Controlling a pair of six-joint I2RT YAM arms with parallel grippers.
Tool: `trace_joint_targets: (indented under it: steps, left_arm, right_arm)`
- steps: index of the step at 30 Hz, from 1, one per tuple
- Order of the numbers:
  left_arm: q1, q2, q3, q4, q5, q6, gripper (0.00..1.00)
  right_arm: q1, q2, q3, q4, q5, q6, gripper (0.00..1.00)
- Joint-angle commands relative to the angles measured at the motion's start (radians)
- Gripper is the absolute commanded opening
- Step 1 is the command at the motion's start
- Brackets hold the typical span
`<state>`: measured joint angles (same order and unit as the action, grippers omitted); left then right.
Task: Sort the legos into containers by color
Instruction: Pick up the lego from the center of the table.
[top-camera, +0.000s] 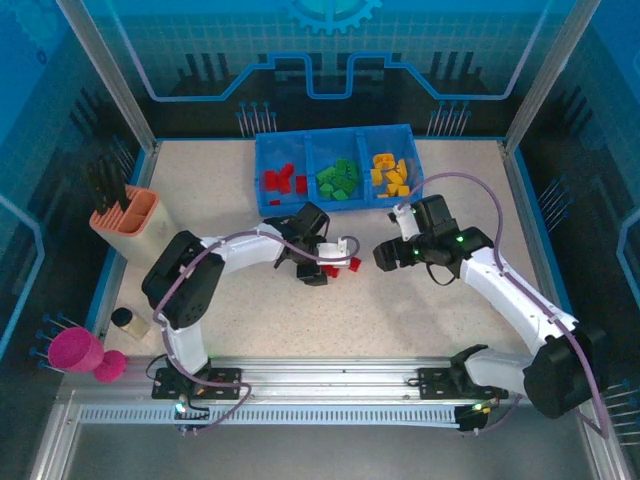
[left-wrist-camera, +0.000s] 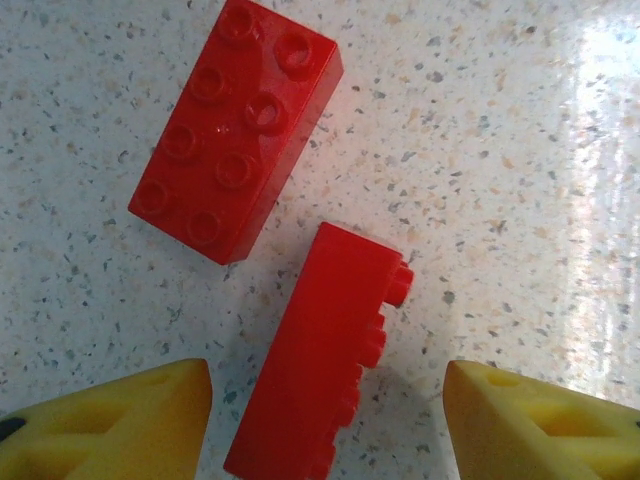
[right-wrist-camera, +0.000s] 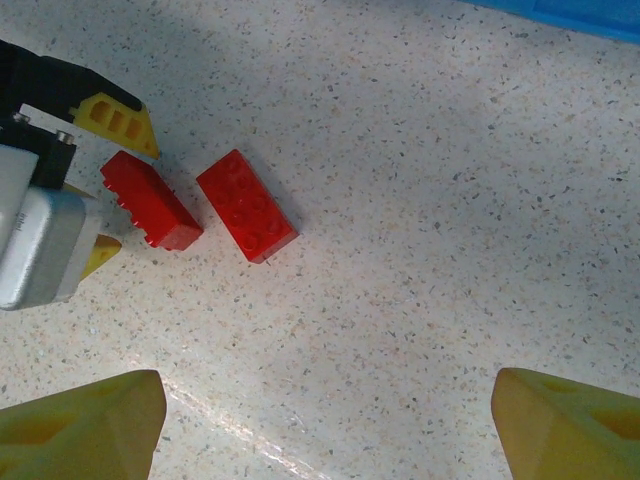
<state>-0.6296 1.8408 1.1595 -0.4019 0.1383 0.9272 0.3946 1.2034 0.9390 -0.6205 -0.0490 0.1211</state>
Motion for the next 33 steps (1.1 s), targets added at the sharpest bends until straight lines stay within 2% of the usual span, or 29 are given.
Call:
trace_joint_targets:
  steps: [1,5,14,19,22,26,33]
  left_arm:
    - [-0.007,0.037,0.047,-0.026,-0.012,0.028,0.65]
    - [-0.010,0.068,0.066,-0.056,-0.022,0.030,0.66]
    - [-0.029,0.097,0.072,-0.118,-0.048,0.026,0.60]
    - [-0.032,0.107,0.082,-0.130,-0.045,-0.009,0.44]
    - [-0.031,0.112,0.085,-0.138,-0.034,-0.034,0.31]
    - [-0.030,0.098,0.076,-0.138,-0.038,-0.081,0.22]
    - [0.033,-0.034,0.074,-0.173,-0.020,-0.160,0.19]
  right_arm:
    - [-0.020,0.010,0.009,-0.004,-0.031,-0.015,0.86]
    - [-0.026,0.015,0.007,-0.002,-0.034,-0.013,0.86]
    - [-0.035,0.036,0.007,0.015,-0.043,-0.012,0.86]
    - [-0.040,0.044,0.007,0.019,-0.046,-0.011,0.86]
    - [-0.042,0.044,0.005,0.019,-0.055,-0.009,0.86]
    - [-0.044,0.043,0.003,0.022,-0.051,-0.006,0.86]
    - [-0.053,0.056,0.003,0.028,-0.062,-0.002,0.87]
